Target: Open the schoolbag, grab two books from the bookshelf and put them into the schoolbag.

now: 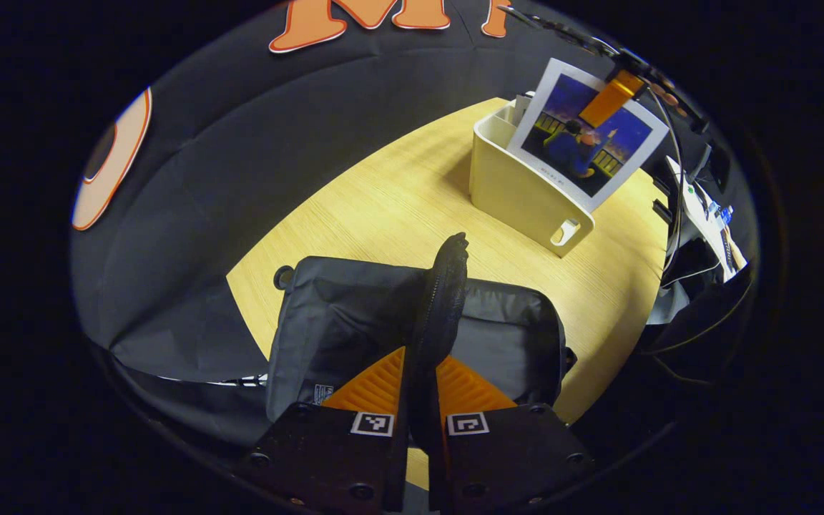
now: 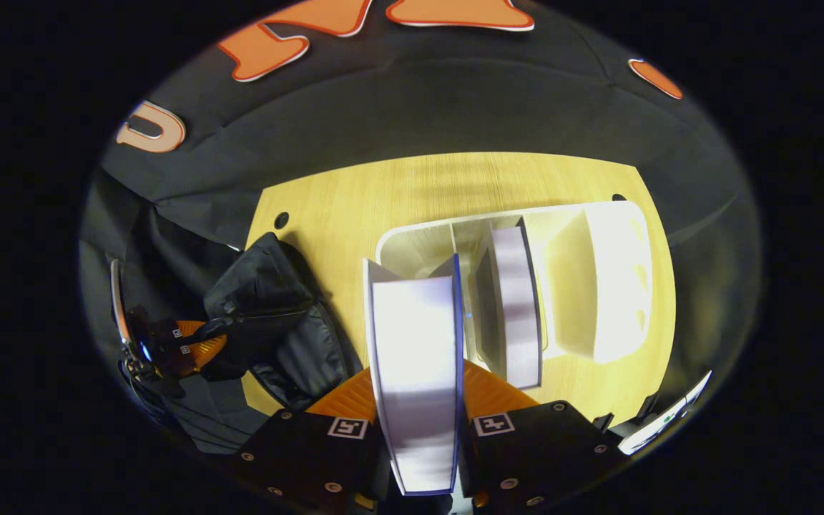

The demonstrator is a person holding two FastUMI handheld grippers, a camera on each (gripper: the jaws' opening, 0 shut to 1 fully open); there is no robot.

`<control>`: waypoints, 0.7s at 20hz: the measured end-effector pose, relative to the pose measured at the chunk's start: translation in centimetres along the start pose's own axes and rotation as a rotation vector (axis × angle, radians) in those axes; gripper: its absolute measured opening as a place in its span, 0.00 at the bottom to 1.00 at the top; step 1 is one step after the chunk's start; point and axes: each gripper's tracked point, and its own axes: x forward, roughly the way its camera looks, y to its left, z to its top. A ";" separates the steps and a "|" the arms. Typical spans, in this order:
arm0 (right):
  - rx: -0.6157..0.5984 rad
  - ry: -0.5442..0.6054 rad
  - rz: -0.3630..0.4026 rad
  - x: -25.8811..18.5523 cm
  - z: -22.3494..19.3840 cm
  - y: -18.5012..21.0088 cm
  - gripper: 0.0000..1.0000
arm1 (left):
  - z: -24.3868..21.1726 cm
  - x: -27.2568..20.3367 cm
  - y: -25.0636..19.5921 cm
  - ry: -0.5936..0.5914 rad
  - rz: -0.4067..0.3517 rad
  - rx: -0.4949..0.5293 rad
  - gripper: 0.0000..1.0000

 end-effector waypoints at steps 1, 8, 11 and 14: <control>0.001 -0.015 0.009 -0.8 -0.1 0.0 0.39 | 0.3 0.0 0.2 -0.004 0.001 -0.001 0.13; 0.004 -0.142 0.109 -6.0 -1.3 1.4 0.39 | 1.4 0.4 -0.1 -0.010 -0.009 0.008 0.13; 0.017 -0.184 0.175 -7.3 -2.7 3.0 0.39 | 1.8 0.5 -0.4 -0.012 -0.015 0.007 0.13; 0.044 -0.211 0.253 -6.8 -4.0 4.7 0.39 | 2.1 0.1 -0.6 -0.019 -0.011 0.025 0.12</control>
